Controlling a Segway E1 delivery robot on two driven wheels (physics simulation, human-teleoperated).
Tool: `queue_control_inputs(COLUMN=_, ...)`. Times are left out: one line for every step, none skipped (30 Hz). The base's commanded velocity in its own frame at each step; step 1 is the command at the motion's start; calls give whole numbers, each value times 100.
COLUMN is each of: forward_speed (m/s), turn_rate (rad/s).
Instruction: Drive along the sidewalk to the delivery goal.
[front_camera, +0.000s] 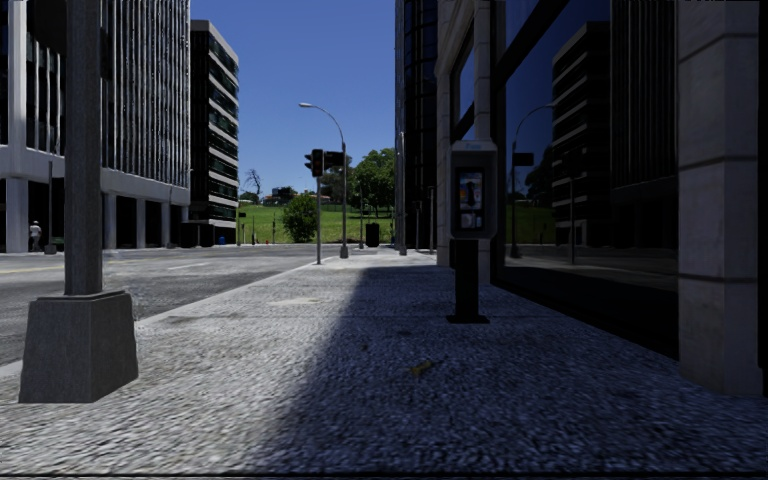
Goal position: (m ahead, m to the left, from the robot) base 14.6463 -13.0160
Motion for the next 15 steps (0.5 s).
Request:
queue_control_inputs(forward_speed=200, turn_rate=0)
queue_control_inputs(forward_speed=200, turn_rate=0)
queue_control_inputs(forward_speed=200, turn_rate=0)
queue_control_inputs(forward_speed=200, turn_rate=0)
queue_control_inputs(forward_speed=200, turn_rate=0)
queue_control_inputs(forward_speed=200, turn_rate=0)
queue_control_inputs(forward_speed=200, turn_rate=0)
queue_control_inputs(forward_speed=200, turn_rate=0)
queue_control_inputs(forward_speed=200, turn_rate=0)
queue_control_inputs(forward_speed=200, turn_rate=0)
queue_control_inputs(forward_speed=200, turn_rate=0)
queue_control_inputs(forward_speed=200, turn_rate=0)
queue_control_inputs(forward_speed=200, turn_rate=0)
queue_control_inputs(forward_speed=200, turn_rate=0)
queue_control_inputs(forward_speed=200, turn_rate=0)
